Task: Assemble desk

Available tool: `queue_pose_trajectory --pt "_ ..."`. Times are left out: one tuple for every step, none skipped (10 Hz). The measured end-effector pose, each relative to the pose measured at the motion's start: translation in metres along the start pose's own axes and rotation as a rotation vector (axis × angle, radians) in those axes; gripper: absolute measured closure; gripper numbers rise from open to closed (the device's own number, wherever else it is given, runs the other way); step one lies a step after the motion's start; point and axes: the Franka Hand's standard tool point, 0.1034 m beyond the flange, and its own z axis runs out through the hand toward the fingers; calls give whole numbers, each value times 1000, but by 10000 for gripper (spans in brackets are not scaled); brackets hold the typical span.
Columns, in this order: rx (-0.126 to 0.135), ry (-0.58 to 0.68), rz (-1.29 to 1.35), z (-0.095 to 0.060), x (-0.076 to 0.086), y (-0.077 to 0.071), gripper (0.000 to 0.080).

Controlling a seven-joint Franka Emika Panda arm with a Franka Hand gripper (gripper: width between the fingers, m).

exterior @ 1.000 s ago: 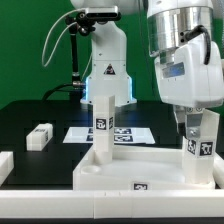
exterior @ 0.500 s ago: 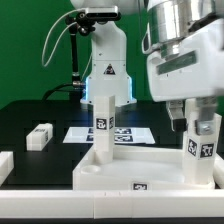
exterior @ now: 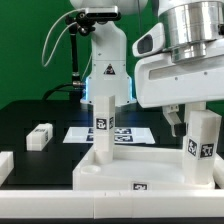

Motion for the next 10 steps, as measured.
queue_pose_trajectory --pt "-3 1 -52 0 0 0 151" --pt "-30 -22 -332 1 -2 2 151" --pt "-29 -67 -474 3 -7 4 151" --pt "-21 -78 -527 4 -13 4 151" --pt "-18 -69 -603 4 -15 5 151" --pt "-26 -68 -624 5 -13 7 151" --pt "-28 -68 -604 5 -13 7 162" --pt "-29 -67 -586 5 -13 8 162" --pt "-29 -67 -552 5 -13 8 337" --pt "-34 -69 -485 6 -14 9 509"
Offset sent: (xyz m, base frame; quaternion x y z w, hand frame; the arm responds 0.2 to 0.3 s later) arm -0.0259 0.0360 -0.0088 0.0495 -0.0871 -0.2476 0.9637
